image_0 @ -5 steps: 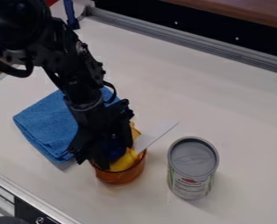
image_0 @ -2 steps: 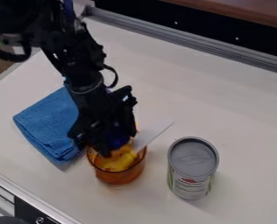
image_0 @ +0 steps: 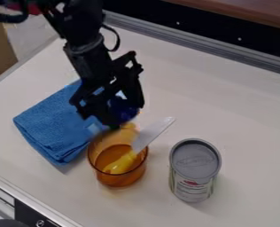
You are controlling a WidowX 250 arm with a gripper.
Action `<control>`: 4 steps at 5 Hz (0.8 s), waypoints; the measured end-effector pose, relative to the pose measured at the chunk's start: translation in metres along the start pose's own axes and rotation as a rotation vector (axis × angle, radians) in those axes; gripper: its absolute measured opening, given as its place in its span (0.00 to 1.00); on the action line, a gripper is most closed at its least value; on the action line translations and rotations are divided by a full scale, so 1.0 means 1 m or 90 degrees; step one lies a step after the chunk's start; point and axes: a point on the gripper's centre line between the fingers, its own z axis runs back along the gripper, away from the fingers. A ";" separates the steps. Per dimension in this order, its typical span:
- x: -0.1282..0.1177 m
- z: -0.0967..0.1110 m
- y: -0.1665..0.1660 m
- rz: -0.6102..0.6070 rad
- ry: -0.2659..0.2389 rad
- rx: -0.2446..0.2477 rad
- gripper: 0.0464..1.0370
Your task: Remove the blue object out of the container
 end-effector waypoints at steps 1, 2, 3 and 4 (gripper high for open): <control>0.001 0.001 -0.027 0.020 -0.014 -0.021 0.67; 0.007 -0.002 -0.059 0.047 -0.032 -0.054 0.67; 0.023 -0.015 -0.091 0.081 -0.070 -0.067 0.66; 0.042 -0.029 -0.115 0.109 -0.124 -0.072 0.66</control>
